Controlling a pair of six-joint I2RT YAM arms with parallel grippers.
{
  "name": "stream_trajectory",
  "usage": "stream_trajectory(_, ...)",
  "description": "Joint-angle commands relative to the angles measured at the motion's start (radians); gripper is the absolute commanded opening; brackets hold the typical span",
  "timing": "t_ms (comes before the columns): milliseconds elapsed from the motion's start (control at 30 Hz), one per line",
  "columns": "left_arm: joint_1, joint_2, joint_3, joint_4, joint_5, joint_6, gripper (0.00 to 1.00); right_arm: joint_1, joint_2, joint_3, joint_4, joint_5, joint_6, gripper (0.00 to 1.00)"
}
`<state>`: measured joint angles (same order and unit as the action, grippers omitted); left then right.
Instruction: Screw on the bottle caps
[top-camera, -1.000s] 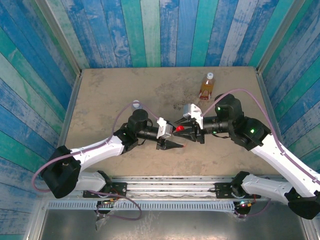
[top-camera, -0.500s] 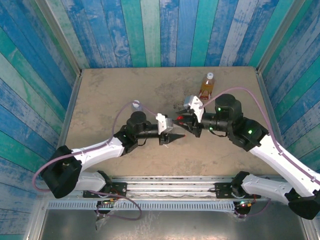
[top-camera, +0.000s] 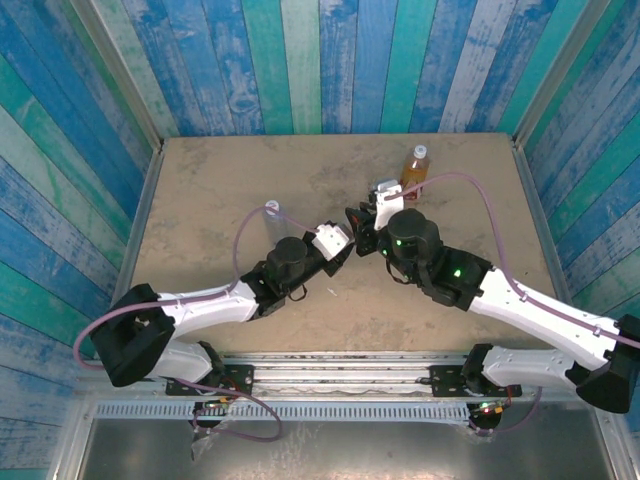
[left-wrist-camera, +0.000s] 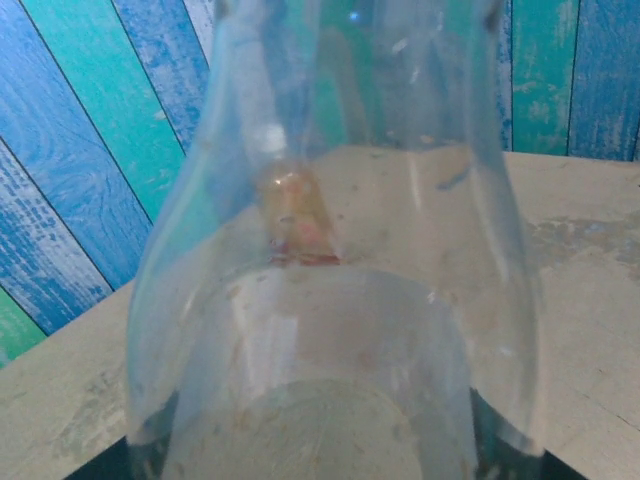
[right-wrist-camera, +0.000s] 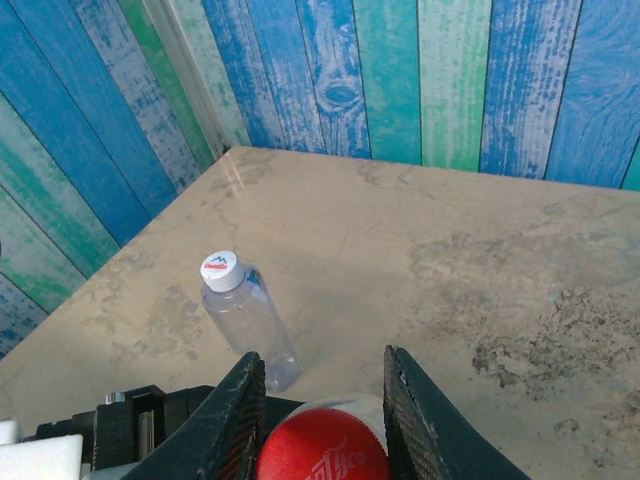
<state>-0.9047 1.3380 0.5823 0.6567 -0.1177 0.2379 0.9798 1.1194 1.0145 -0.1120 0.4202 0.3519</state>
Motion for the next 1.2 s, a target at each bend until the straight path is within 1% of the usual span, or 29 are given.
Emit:
stream_trajectory(0,0.019,-0.014,0.019,0.118,-0.011,-0.035,0.48,-0.02,-0.027,0.018,-0.079,0.03,-0.108,0.31)
stream_trajectory(33,0.039,-0.022,0.016,0.098,0.063,-0.062,0.48,-0.033,-0.044,0.021,-0.07,-0.042,-0.168,0.36)
stream_trajectory(67,0.067,-0.027,0.007,0.094,0.174,-0.091,0.48,-0.056,-0.067,0.022,-0.063,-0.135,-0.225,0.43)
stream_trajectory(100,0.094,-0.032,-0.003,0.092,0.303,-0.104,0.48,-0.086,-0.09,0.023,-0.064,-0.224,-0.266,0.47)
stream_trajectory(133,0.108,-0.034,-0.01,0.089,0.405,-0.106,0.48,-0.114,-0.112,0.02,-0.064,-0.297,-0.284,0.49)
stream_trajectory(167,0.114,-0.038,-0.014,0.076,0.524,-0.086,0.47,-0.157,-0.135,0.014,-0.064,-0.417,-0.305,0.55)
stream_trajectory(200,0.116,-0.044,-0.013,0.057,0.61,-0.064,0.47,-0.195,-0.152,0.009,-0.063,-0.537,-0.323,0.6)
stream_trajectory(233,0.115,-0.047,-0.011,0.046,0.678,-0.068,0.47,-0.233,-0.17,0.002,-0.065,-0.651,-0.341,0.63)
stream_trajectory(267,0.115,-0.051,-0.01,0.045,0.725,-0.077,0.48,-0.265,-0.179,-0.004,-0.07,-0.8,-0.368,0.65)
stream_trajectory(300,0.115,-0.055,-0.01,0.04,0.768,-0.078,0.48,-0.279,-0.184,-0.001,-0.088,-0.917,-0.396,0.66)
stream_trajectory(367,0.116,-0.06,0.005,0.0,0.858,-0.072,0.48,-0.294,-0.178,0.024,-0.155,-1.033,-0.456,0.66)
stream_trajectory(433,0.116,-0.062,0.028,-0.058,0.929,-0.055,0.48,-0.296,-0.162,0.06,-0.24,-1.12,-0.522,0.65)
stream_trajectory(533,0.116,-0.059,0.048,-0.095,0.98,-0.044,0.48,-0.297,-0.142,0.085,-0.291,-1.185,-0.56,0.62)
stream_trajectory(600,0.116,-0.06,0.05,-0.098,0.983,-0.042,0.48,-0.297,-0.139,0.084,-0.296,-1.182,-0.566,0.56)
stream_trajectory(667,0.116,-0.06,0.054,-0.101,0.985,-0.041,0.48,-0.298,-0.139,0.081,-0.296,-1.17,-0.567,0.53)
stream_trajectory(800,0.116,-0.058,0.061,-0.106,0.993,-0.038,0.48,-0.298,-0.138,0.072,-0.298,-1.147,-0.573,0.53)
stream_trajectory(900,0.116,-0.057,0.062,-0.109,0.994,-0.036,0.49,-0.298,-0.131,0.072,-0.305,-1.141,-0.575,0.51)
stream_trajectory(1100,0.116,-0.063,0.066,-0.125,1.006,-0.027,0.48,-0.297,-0.123,0.07,-0.305,-1.103,-0.574,0.52)
stream_trajectory(1133,0.116,-0.063,0.067,-0.129,1.007,-0.026,0.49,-0.298,-0.119,0.072,-0.307,-1.105,-0.573,0.51)
stream_trajectory(1167,0.116,-0.064,0.066,-0.129,1.005,-0.025,0.49,-0.297,-0.116,0.074,-0.307,-1.107,-0.573,0.48)
